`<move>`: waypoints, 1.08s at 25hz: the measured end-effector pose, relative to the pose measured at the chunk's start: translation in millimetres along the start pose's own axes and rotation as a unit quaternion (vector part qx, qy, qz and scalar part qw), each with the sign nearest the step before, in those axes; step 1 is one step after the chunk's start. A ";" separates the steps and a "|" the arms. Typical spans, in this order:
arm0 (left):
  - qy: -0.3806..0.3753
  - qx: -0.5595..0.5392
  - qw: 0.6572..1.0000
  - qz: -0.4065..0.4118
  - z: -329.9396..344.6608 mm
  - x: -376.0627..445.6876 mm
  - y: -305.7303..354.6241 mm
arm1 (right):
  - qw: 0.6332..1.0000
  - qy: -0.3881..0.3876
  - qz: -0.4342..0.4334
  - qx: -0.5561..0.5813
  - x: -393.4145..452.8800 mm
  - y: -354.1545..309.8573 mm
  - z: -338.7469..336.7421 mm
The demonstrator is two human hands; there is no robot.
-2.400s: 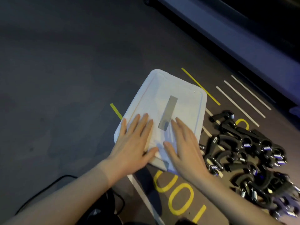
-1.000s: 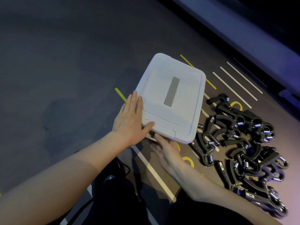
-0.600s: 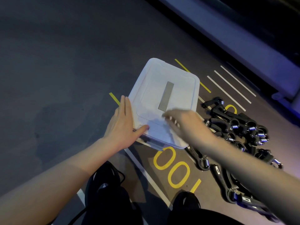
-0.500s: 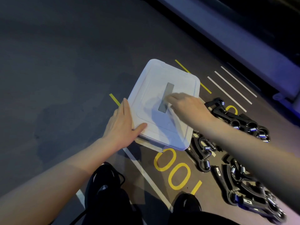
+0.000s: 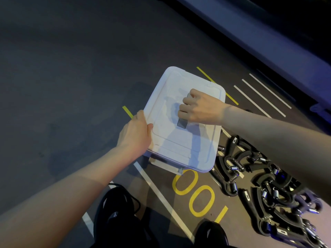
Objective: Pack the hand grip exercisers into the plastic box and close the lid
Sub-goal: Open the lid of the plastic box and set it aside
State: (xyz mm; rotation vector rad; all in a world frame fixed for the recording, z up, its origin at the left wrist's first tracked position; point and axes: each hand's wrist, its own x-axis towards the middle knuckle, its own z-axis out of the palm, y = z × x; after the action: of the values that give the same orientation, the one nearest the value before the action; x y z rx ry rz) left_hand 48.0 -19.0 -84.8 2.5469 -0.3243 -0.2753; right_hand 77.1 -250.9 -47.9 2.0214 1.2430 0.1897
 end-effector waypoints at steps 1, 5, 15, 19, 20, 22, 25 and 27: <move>0.002 -0.008 1.000 -0.003 -0.2 -0.5 0.8 | 1.000 0.008 -0.004 -0.003 0.1 1.5 0.9; 0.017 -0.043 0.999 0.018 -1.5 1.5 3.3 | 1.000 0.021 0.001 -0.019 -3.3 7.1 -1.7; -0.035 0.048 0.979 0.195 -6.2 -4.8 37.8 | 0.998 0.040 0.041 0.005 -76.0 -0.8 -37.3; -0.053 0.192 0.940 0.276 0.6 -12.8 79.8 | 0.989 0.019 0.142 0.030 -127.4 -27.8 -55.4; -0.053 0.211 0.928 0.304 4.2 -16.1 93.2 | 0.984 0.013 0.175 0.037 -142.6 -36.8 -60.3; -0.050 0.222 0.905 0.358 11.8 -22.9 118.0 | 0.970 -0.005 0.237 0.054 -171.4 -56.8 -69.4; -0.068 0.217 0.874 0.430 29.5 -38.6 156.5 | 0.943 -0.043 0.319 0.079 -217.4 -91.7 -89.4; -0.092 0.228 0.842 0.480 44.6 -48.8 177.8 | 0.922 -0.060 0.371 0.091 -245.0 -115.6 -105.4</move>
State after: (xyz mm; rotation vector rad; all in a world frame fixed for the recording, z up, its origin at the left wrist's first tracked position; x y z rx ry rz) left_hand -40.7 -172.9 -17.9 2.4118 -1.8394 -0.0423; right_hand -182.3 -368.1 11.0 2.5429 0.3744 0.3075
